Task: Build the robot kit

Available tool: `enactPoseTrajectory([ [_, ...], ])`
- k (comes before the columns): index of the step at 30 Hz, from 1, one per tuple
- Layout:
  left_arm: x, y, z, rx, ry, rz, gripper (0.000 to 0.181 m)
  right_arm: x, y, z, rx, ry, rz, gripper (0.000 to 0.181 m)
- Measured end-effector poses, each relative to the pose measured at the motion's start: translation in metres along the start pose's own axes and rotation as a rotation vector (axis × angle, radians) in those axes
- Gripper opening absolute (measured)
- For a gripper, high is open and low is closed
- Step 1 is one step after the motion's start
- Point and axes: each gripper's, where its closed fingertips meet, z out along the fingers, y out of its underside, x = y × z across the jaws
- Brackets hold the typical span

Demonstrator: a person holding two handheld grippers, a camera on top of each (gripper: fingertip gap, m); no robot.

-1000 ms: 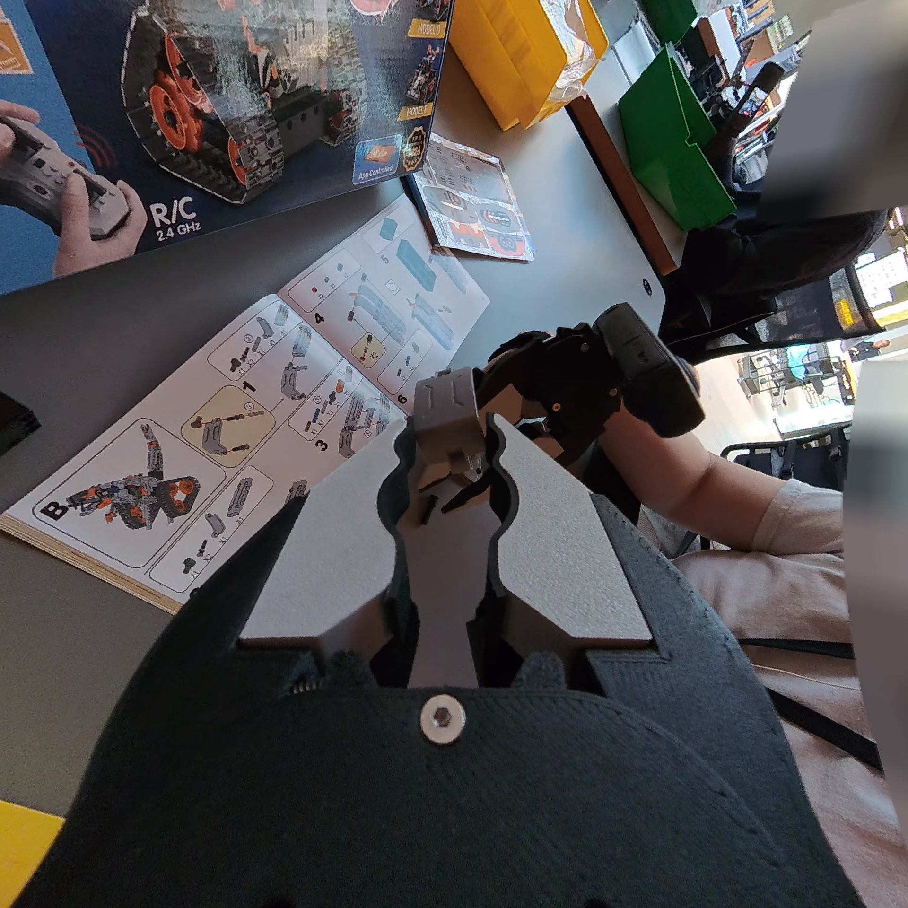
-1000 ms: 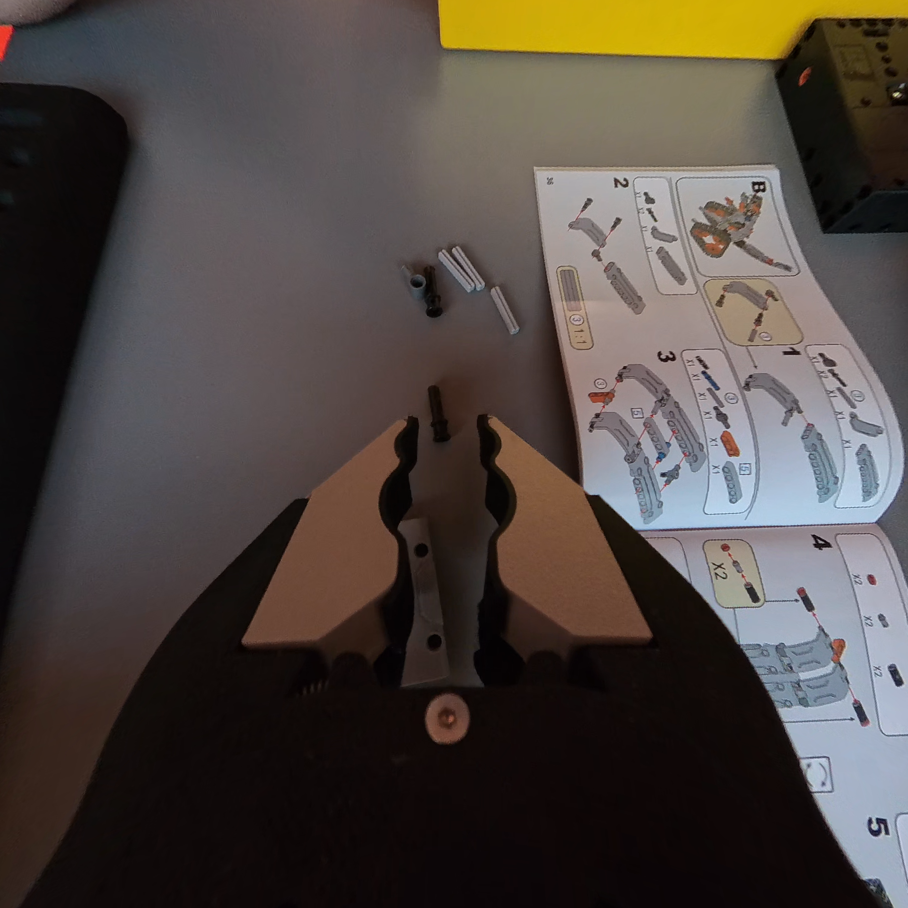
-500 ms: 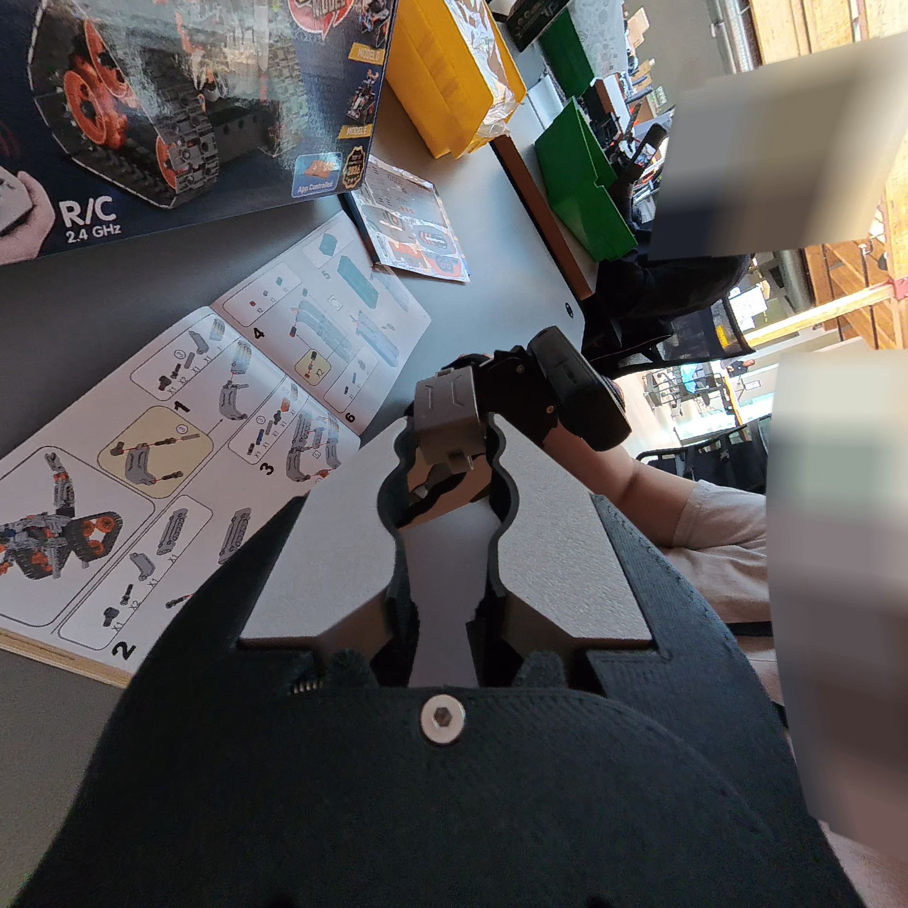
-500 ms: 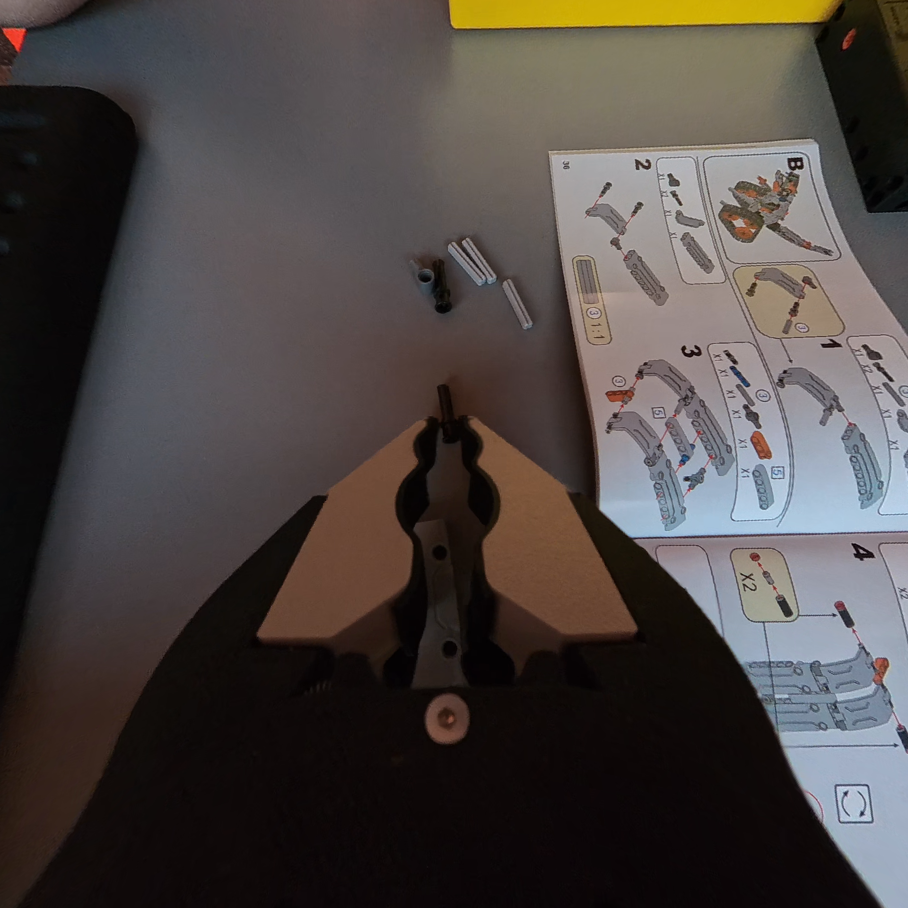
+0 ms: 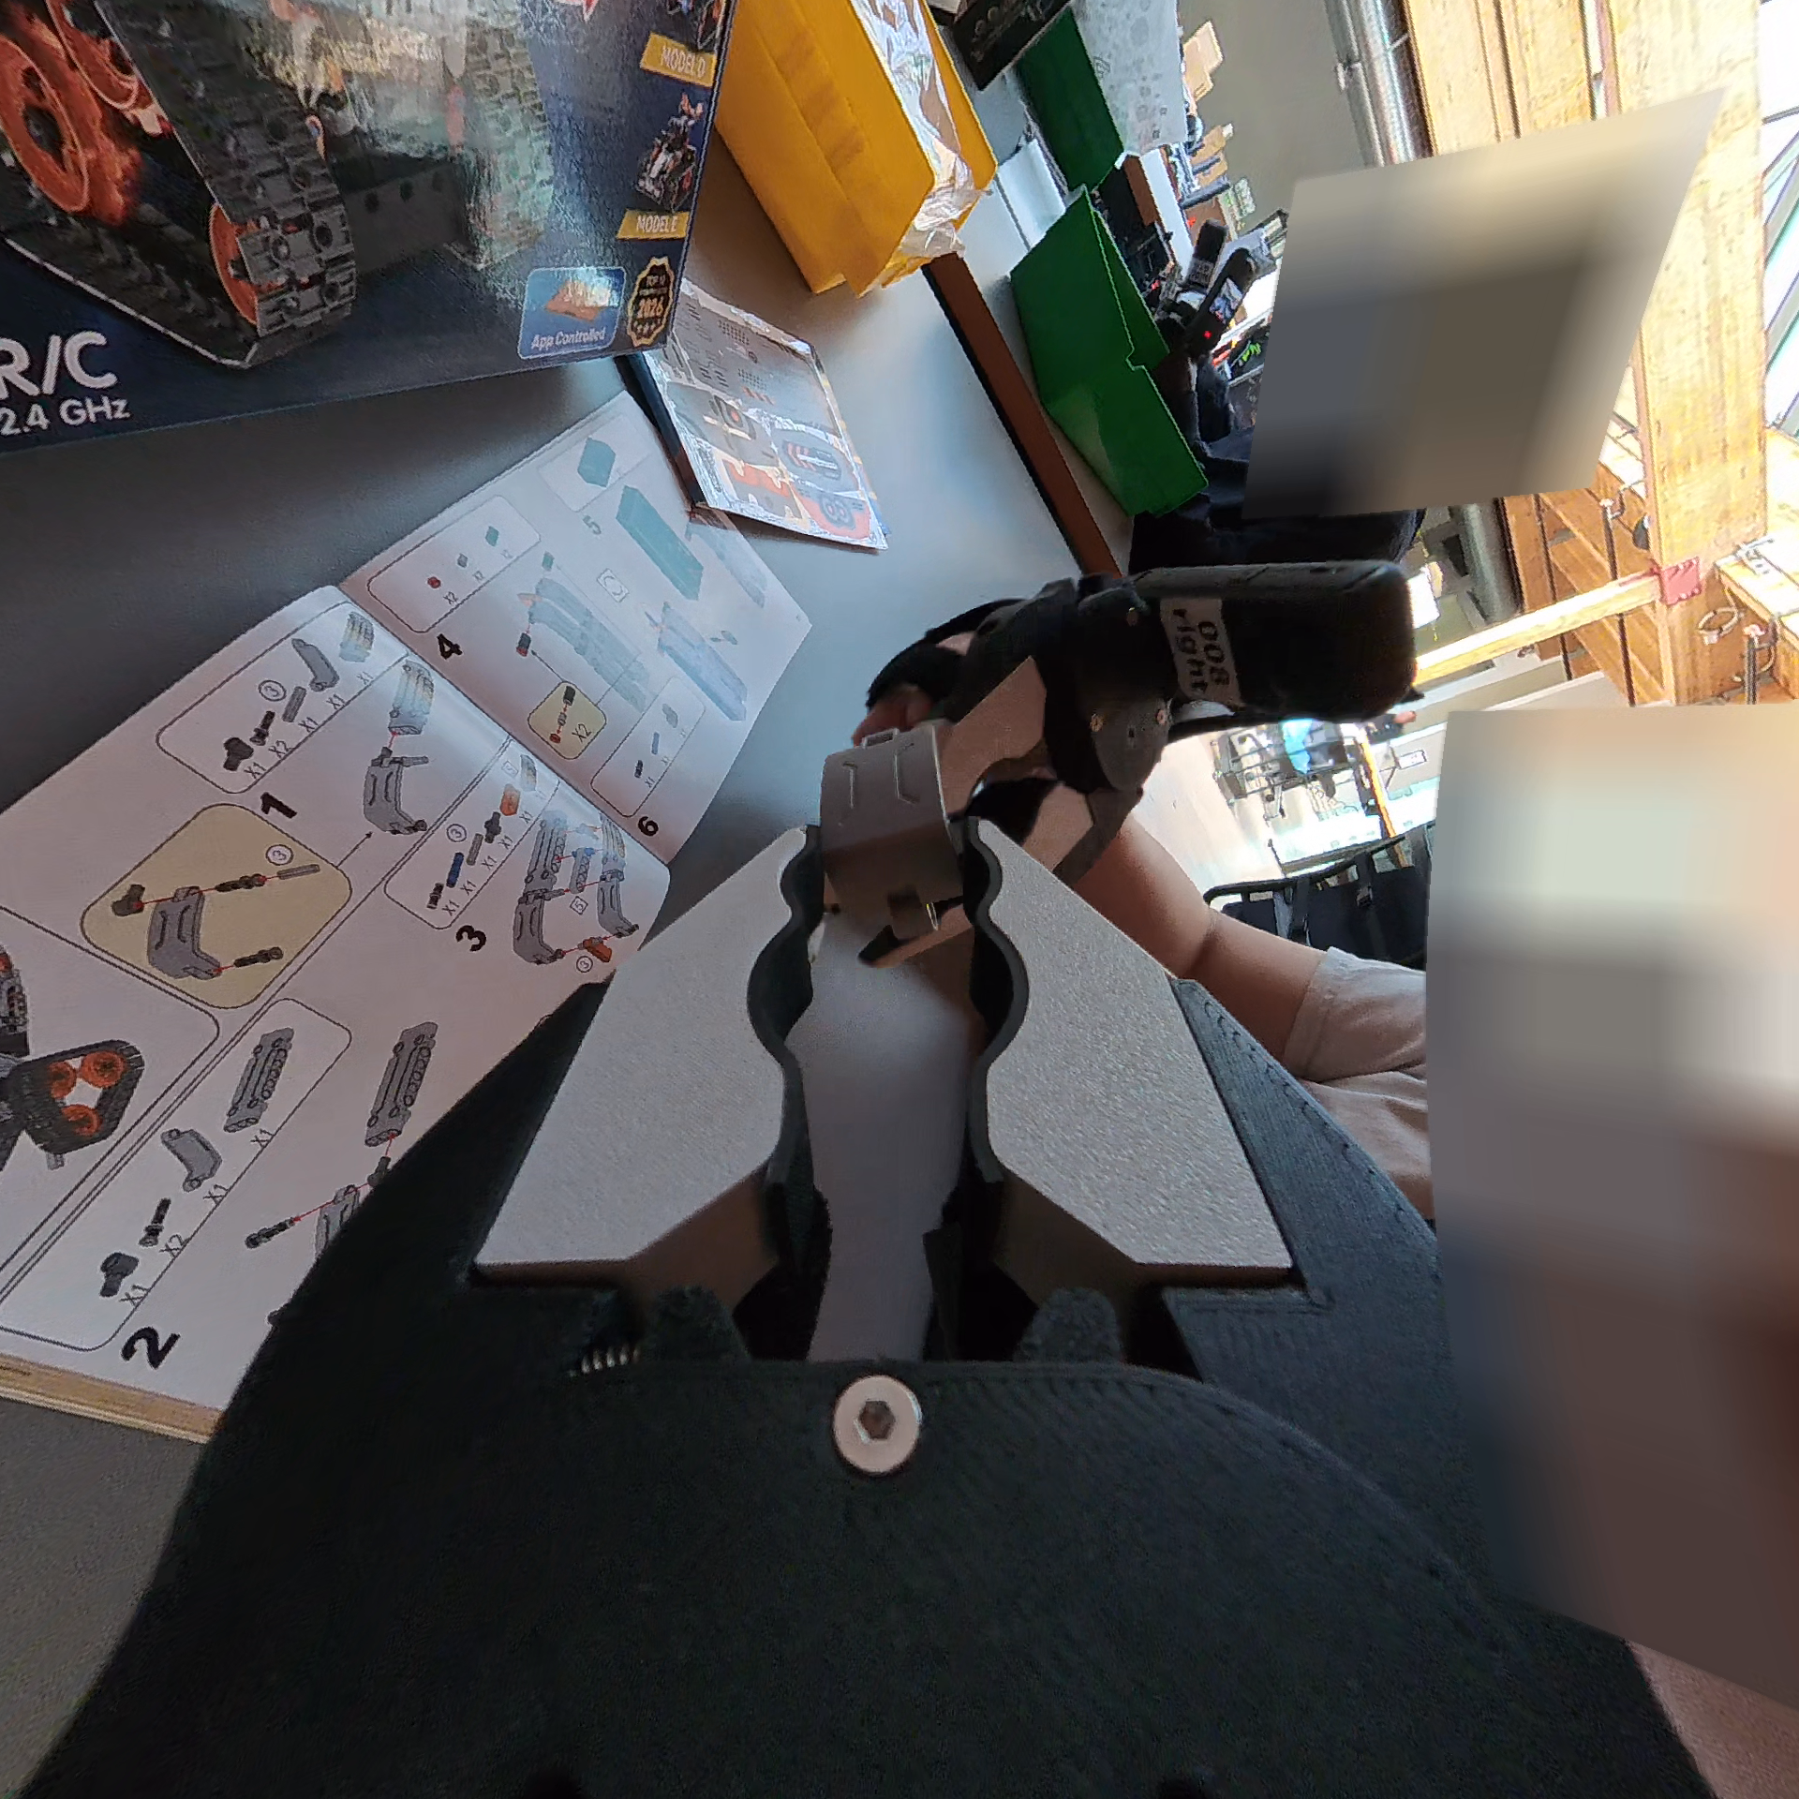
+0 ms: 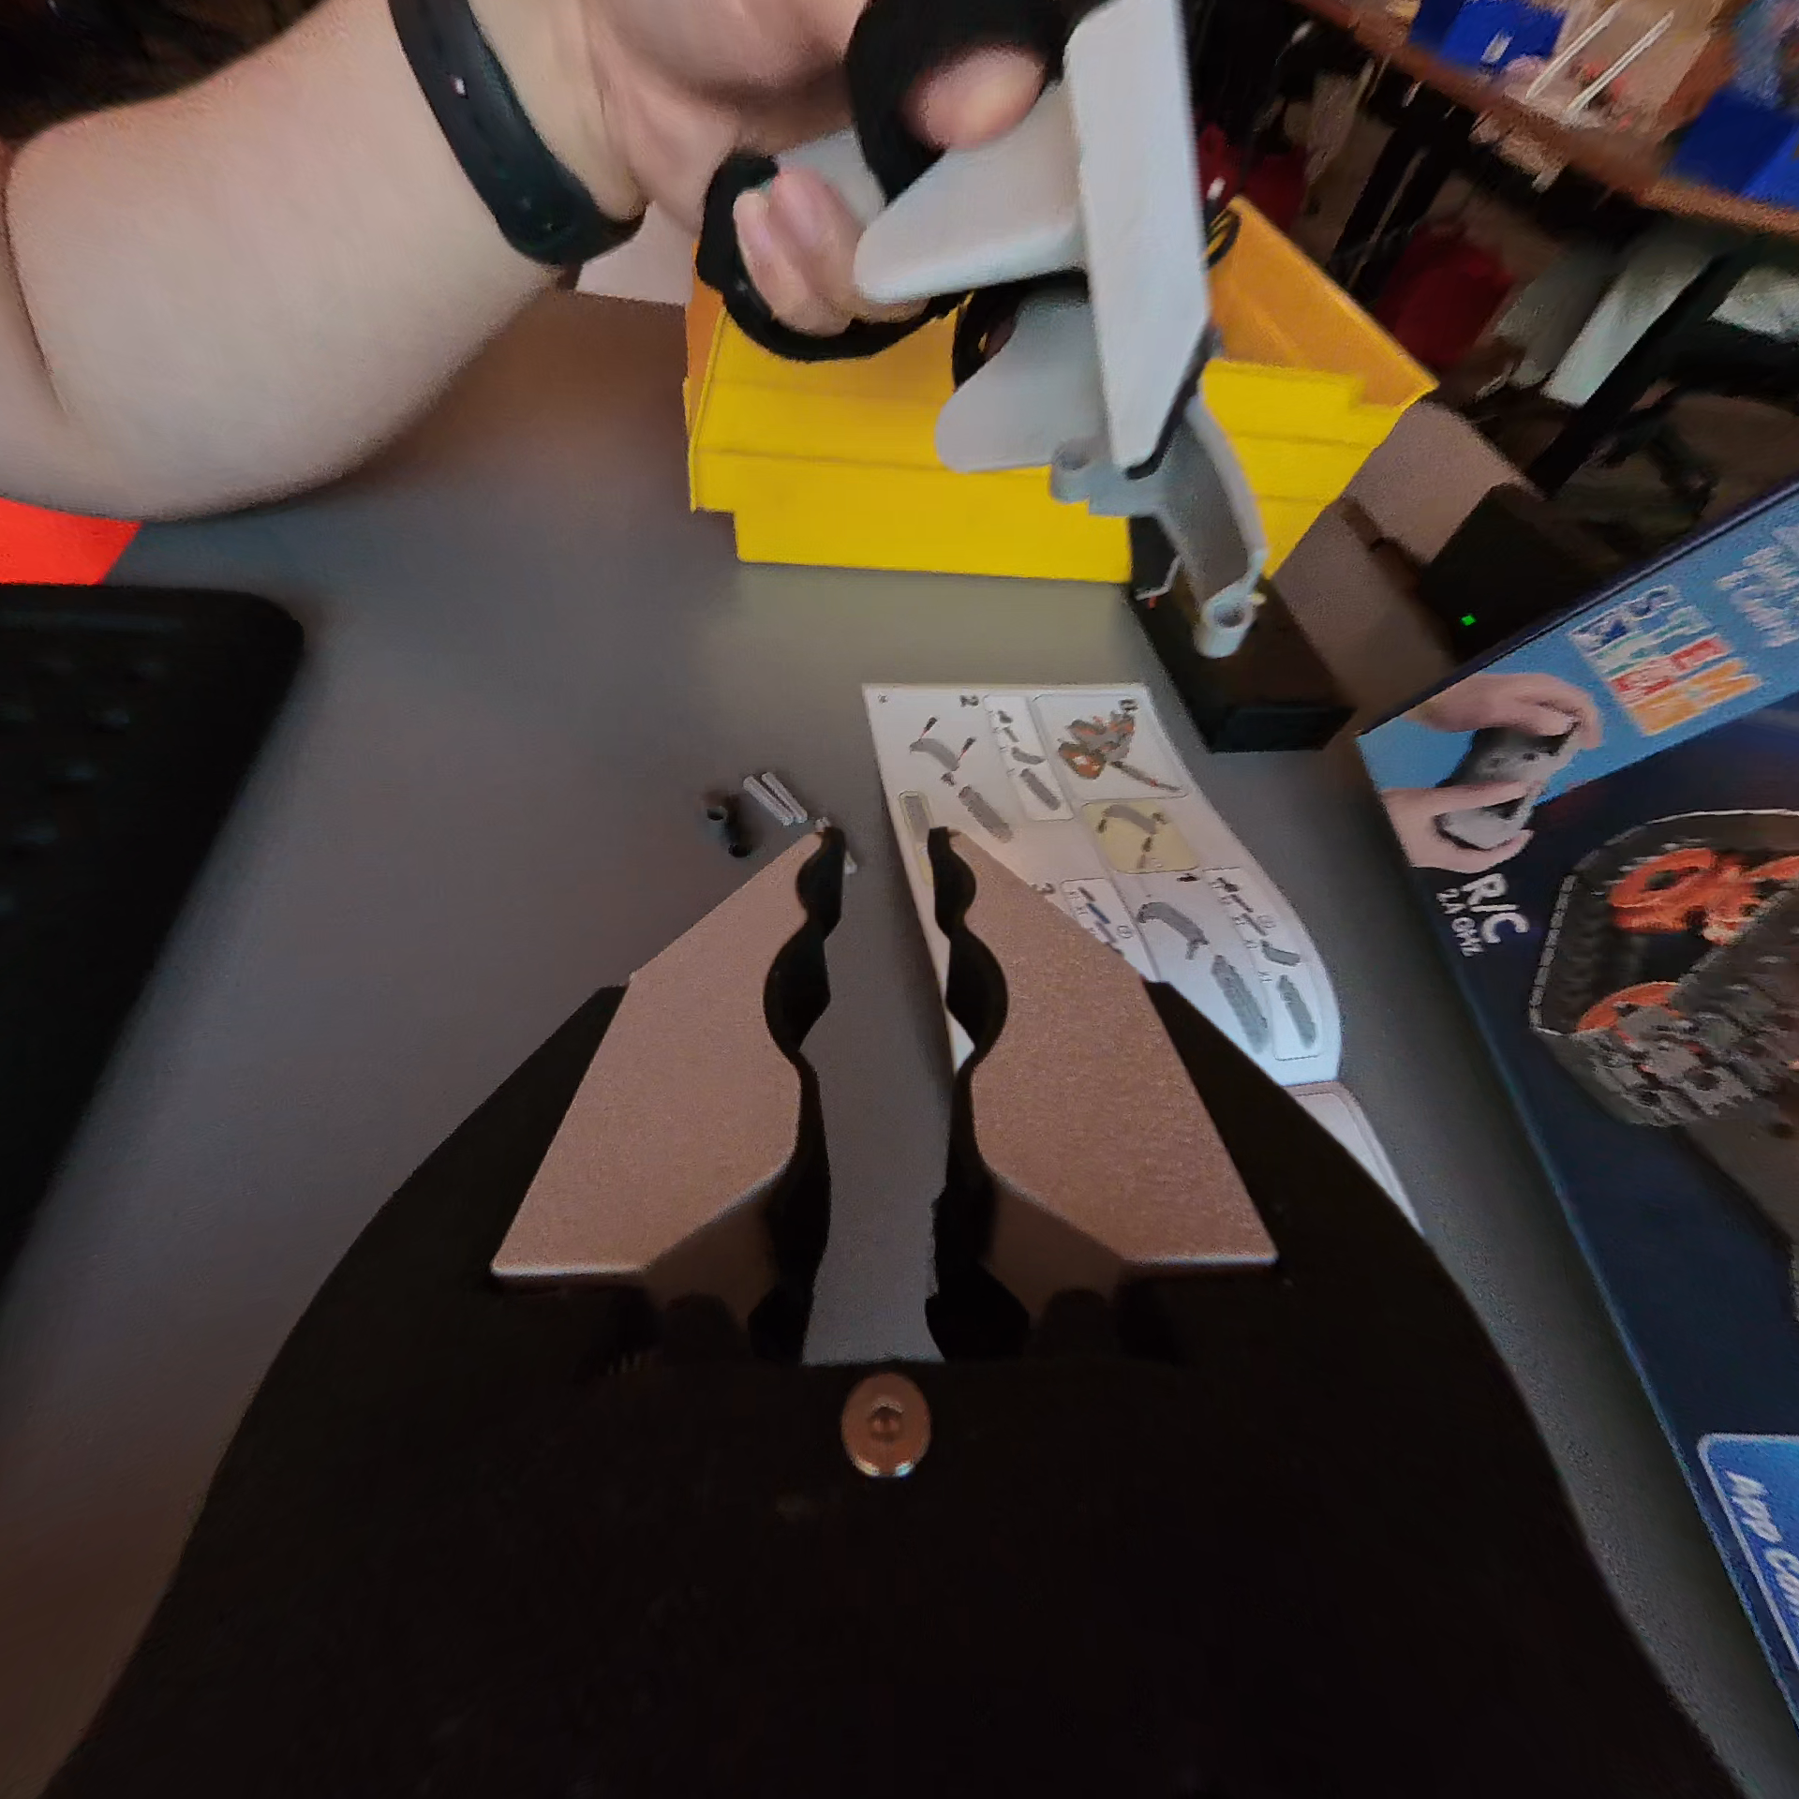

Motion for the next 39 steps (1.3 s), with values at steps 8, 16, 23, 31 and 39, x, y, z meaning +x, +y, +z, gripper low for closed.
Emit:
enactPoseTrajectory([
  [8,-0.003,-0.001,-0.002,0.008,-0.006,-0.009,0.026,-0.036,0.054,0.02,-0.262,-0.188,0.001,0.017],
  [16,-0.003,-0.005,-0.004,0.03,-0.007,-0.009,0.026,-0.04,0.069,0.03,-0.323,-0.217,0.033,0.019],
  [23,-0.003,-0.004,-0.002,0.026,-0.003,-0.01,0.026,-0.045,0.069,0.026,-0.315,-0.261,0.077,0.017],
  [31,-0.003,-0.004,-0.002,0.028,0.003,-0.012,0.026,-0.063,0.074,0.027,-0.331,-0.353,0.076,0.008],
  [39,-0.011,-0.004,0.004,0.04,-0.017,-0.024,0.026,-0.028,0.052,0.017,-0.288,-0.132,-0.077,0.006],
])
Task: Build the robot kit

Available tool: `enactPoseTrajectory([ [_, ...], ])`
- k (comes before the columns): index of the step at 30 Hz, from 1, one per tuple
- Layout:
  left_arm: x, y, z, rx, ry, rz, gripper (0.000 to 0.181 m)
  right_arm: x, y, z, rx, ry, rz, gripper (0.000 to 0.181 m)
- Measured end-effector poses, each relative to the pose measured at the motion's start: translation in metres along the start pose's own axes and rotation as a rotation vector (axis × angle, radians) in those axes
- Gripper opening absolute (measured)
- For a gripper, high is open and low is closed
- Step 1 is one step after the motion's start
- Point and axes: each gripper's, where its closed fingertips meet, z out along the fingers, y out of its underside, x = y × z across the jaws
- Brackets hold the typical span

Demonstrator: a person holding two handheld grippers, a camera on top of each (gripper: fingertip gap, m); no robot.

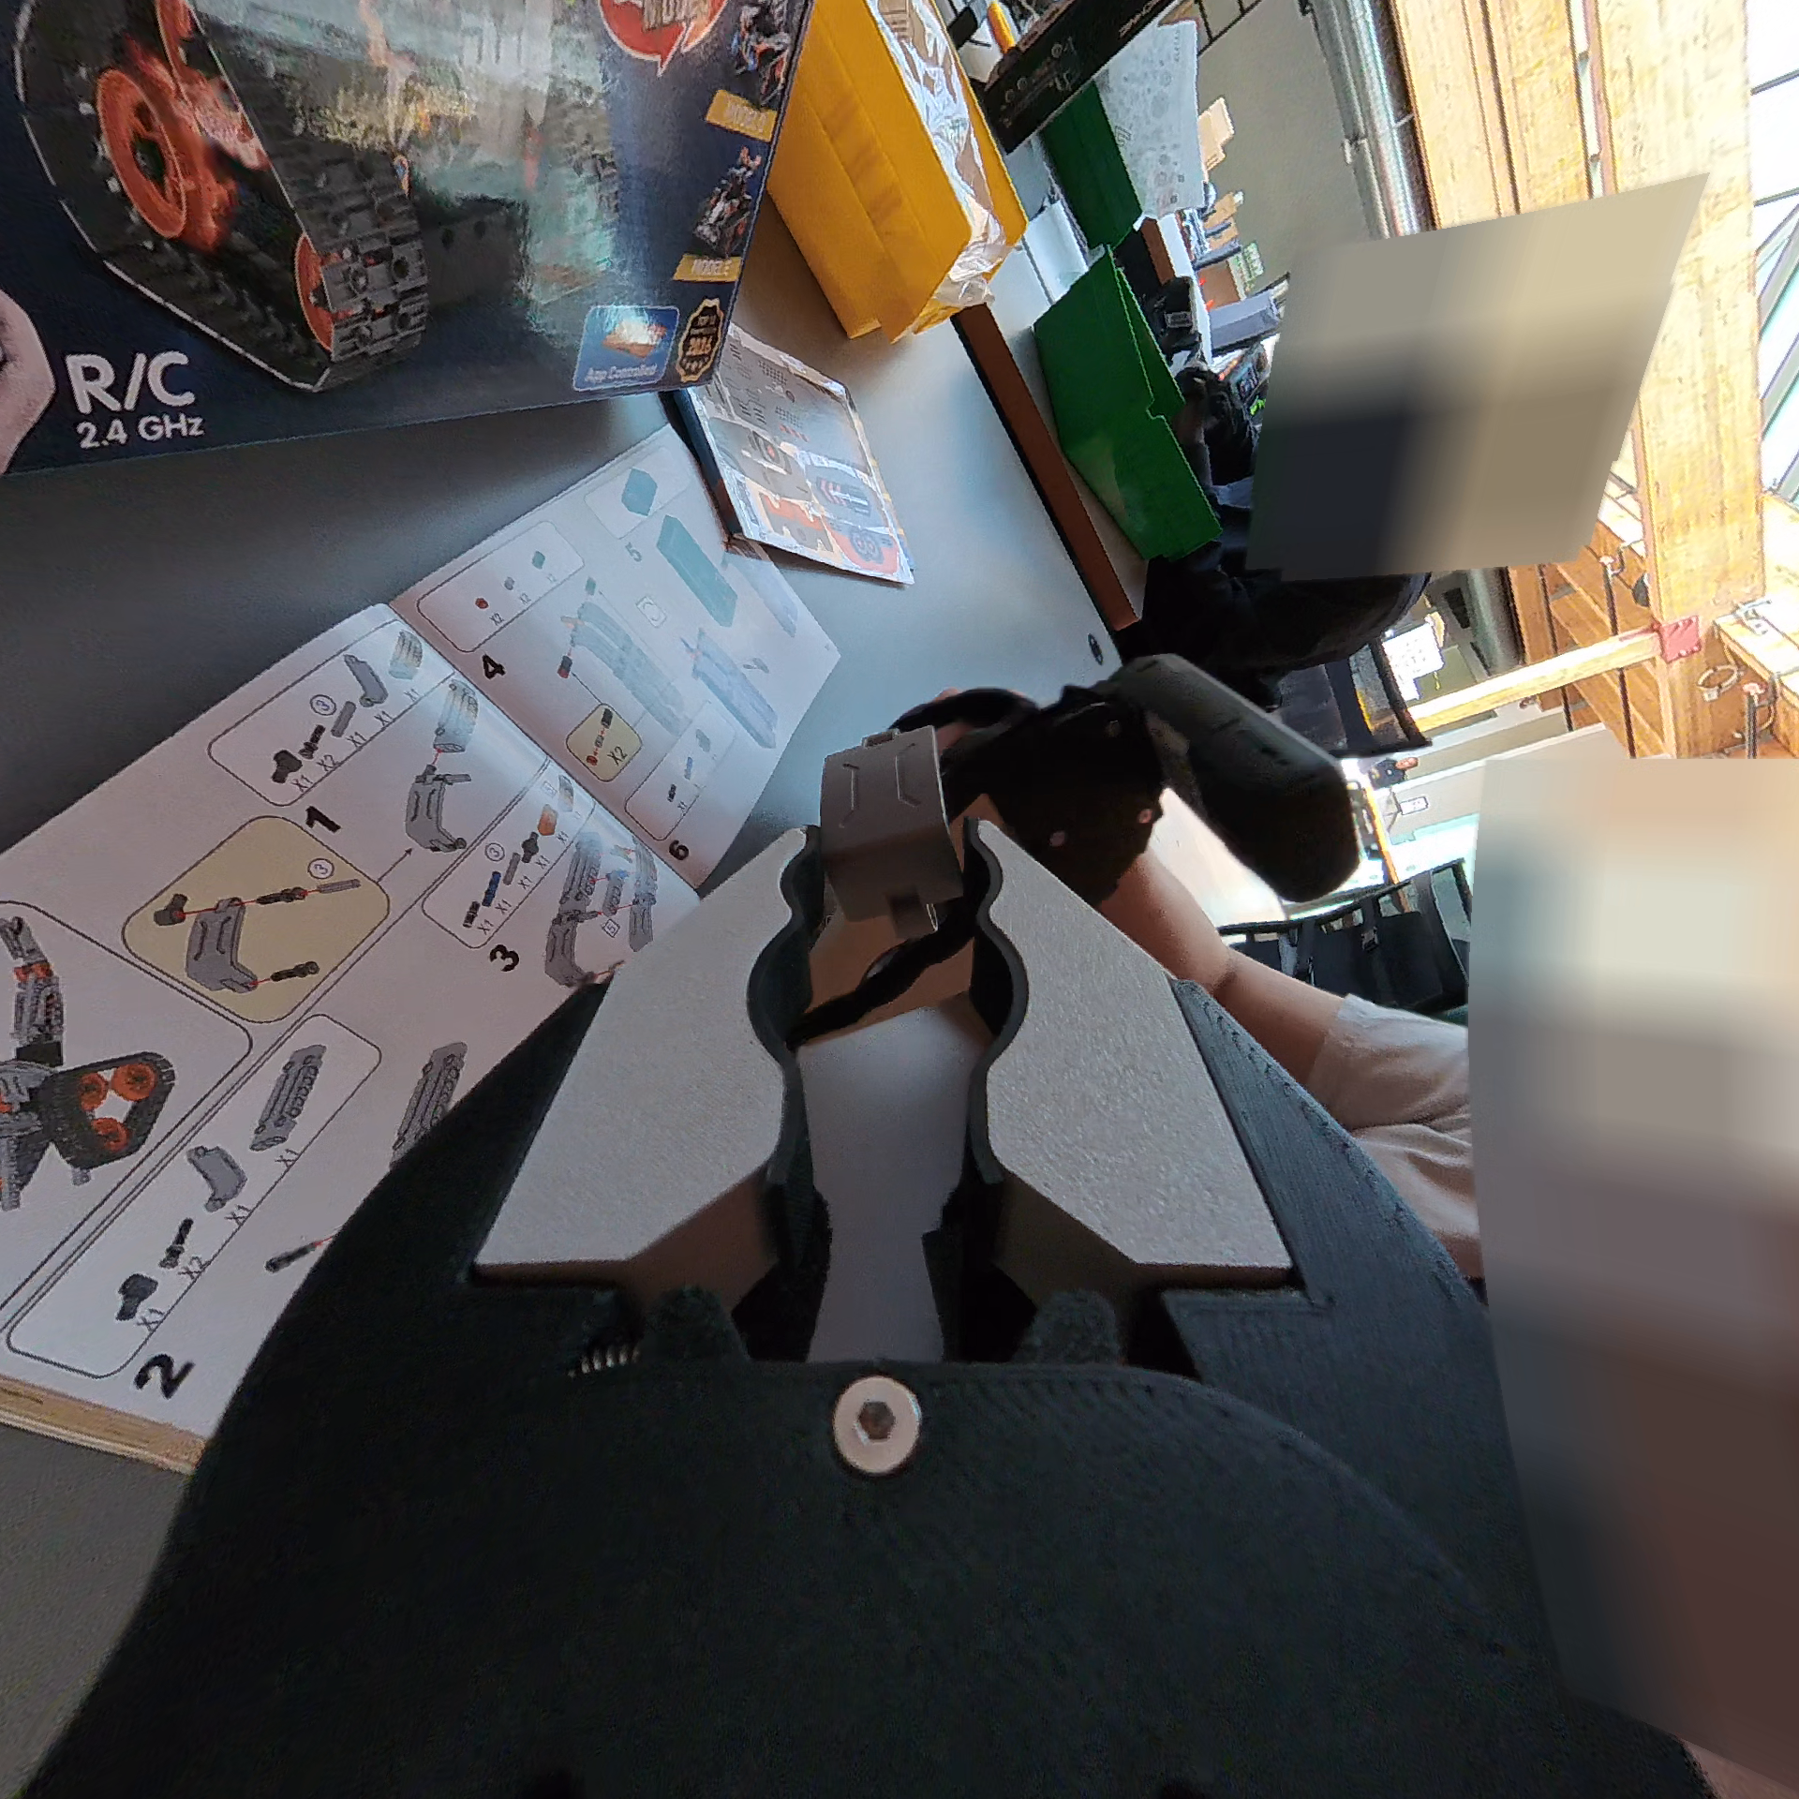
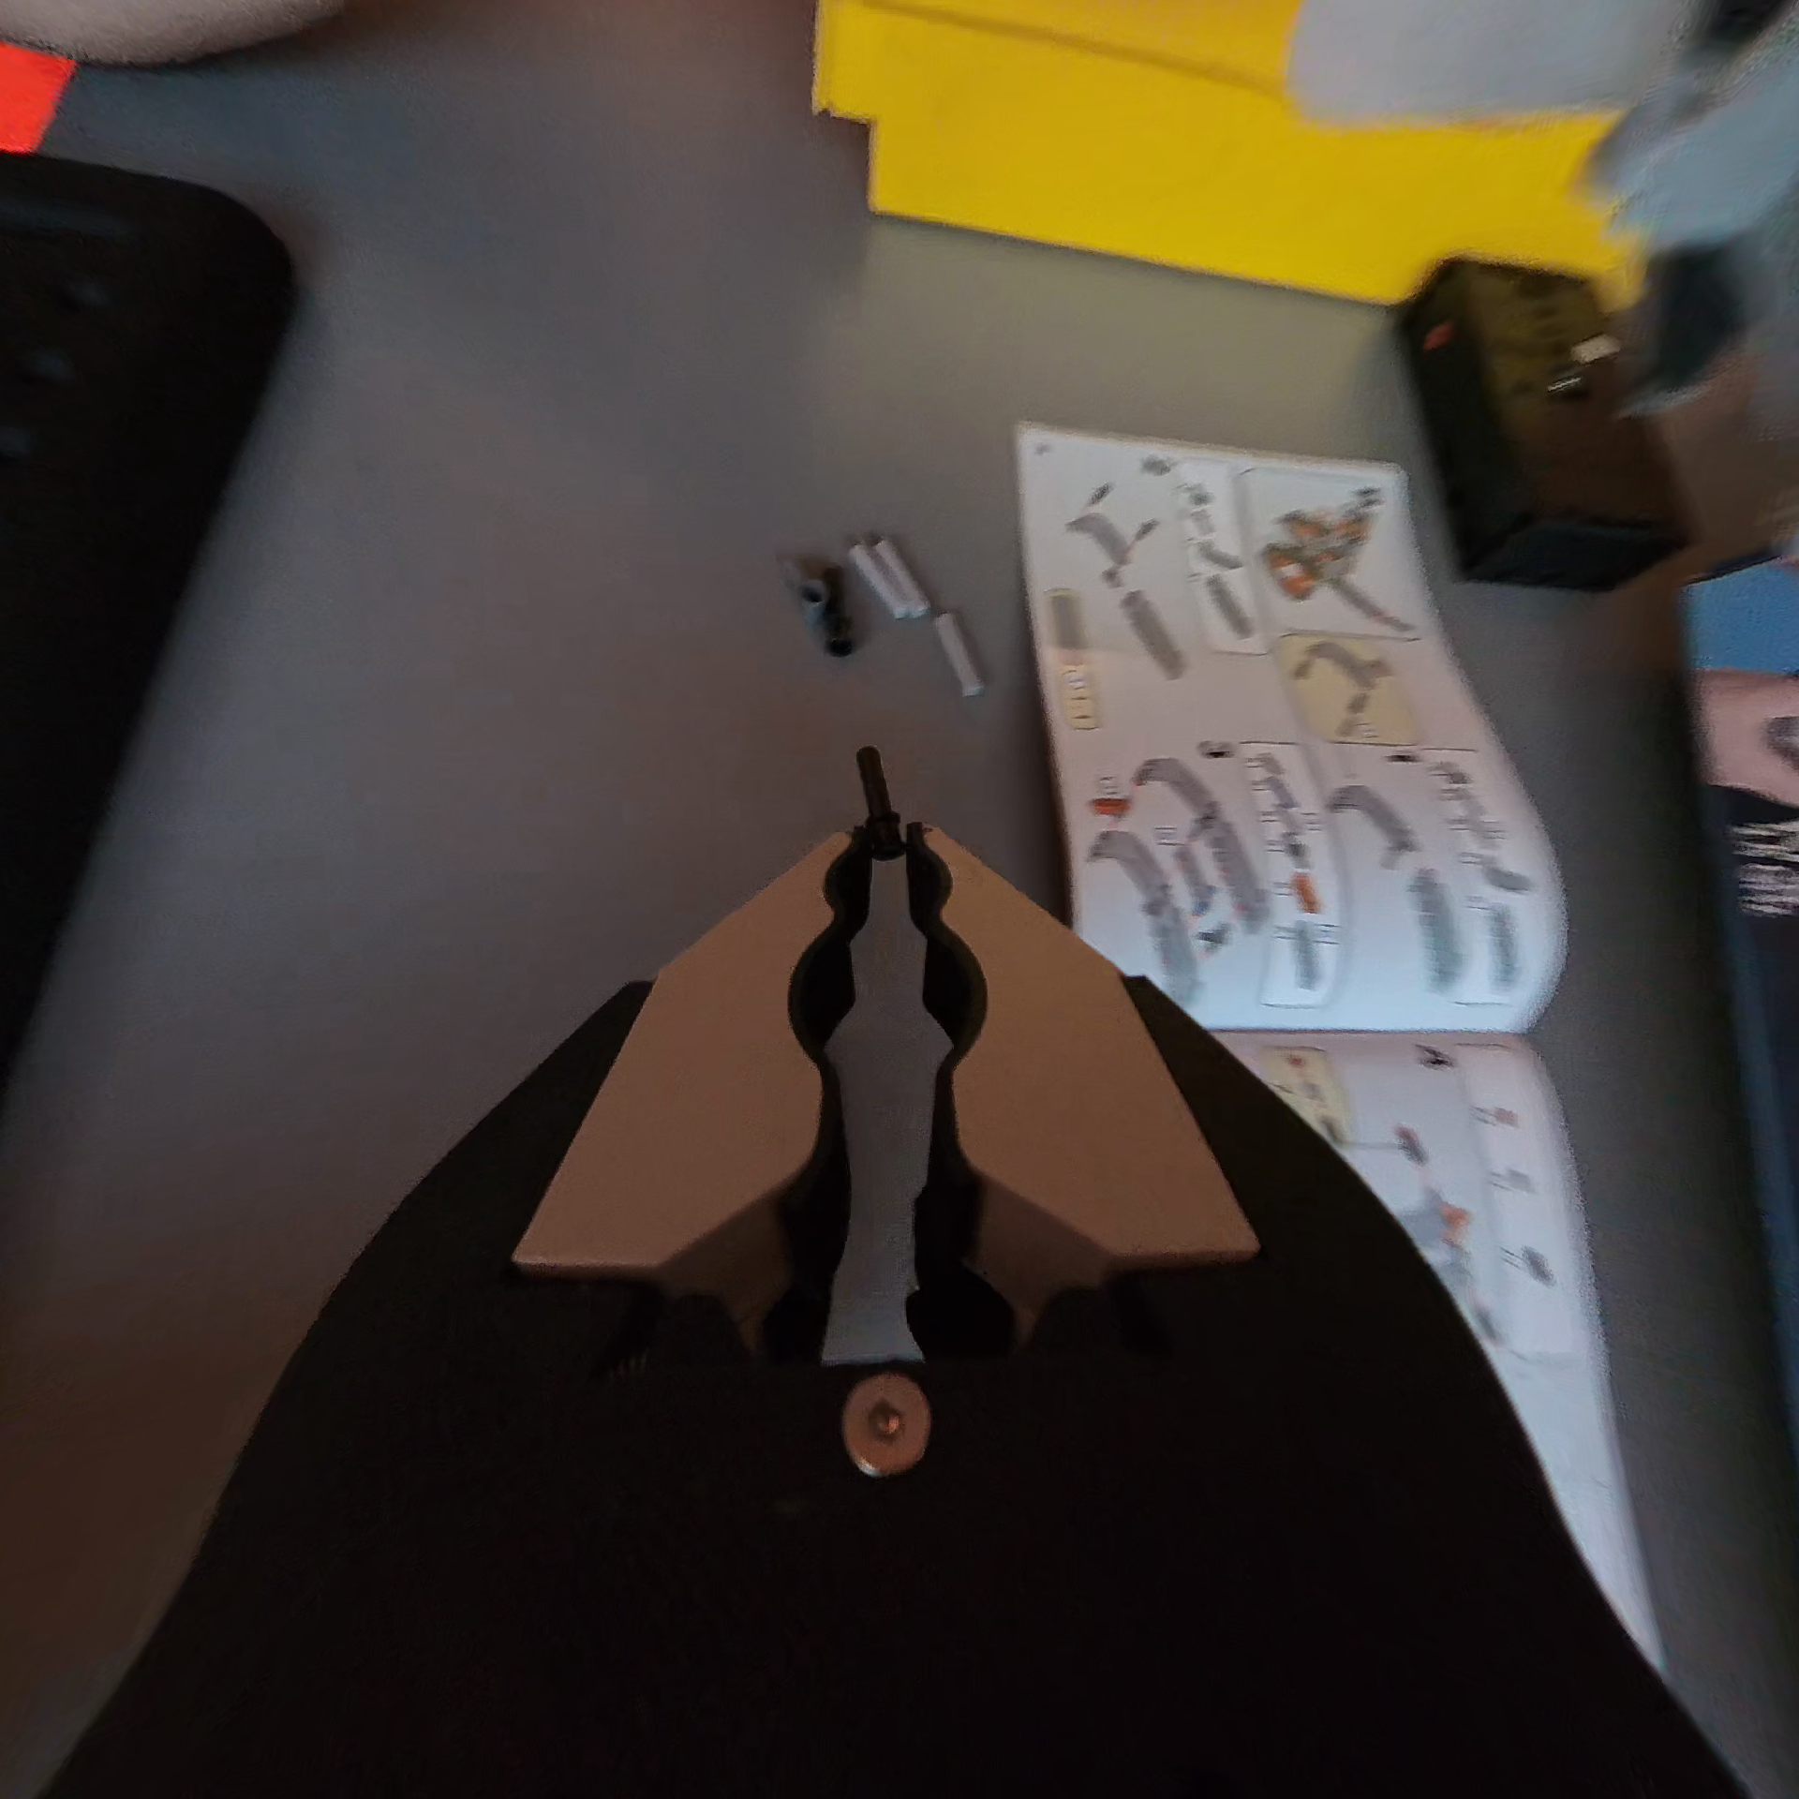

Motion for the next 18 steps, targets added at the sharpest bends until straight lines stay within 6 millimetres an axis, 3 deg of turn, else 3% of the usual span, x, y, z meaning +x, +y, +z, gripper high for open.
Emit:
enactPoseTrajectory([
  [4,-0.004,0.006,0.018,-0.025,0.006,-0.021,0.026,0.037,-0.029,-0.045,0.039,0.242,-0.021,0.005],
  [7,-0.008,0.01,0.031,-0.039,-0.009,-0.017,0.026,0.056,-0.028,-0.063,-0.079,0.319,0.014,0.006],
  [11,-0.008,0.006,0.036,-0.005,-0.021,-0.009,0.026,0.065,-0.027,-0.065,-0.226,0.323,-0.014,0.006],
  [18,-0.008,-0.009,0.029,0.101,-0.038,-0.003,0.026,0.085,-0.053,-0.063,-0.284,0.37,-0.058,0.006],
])
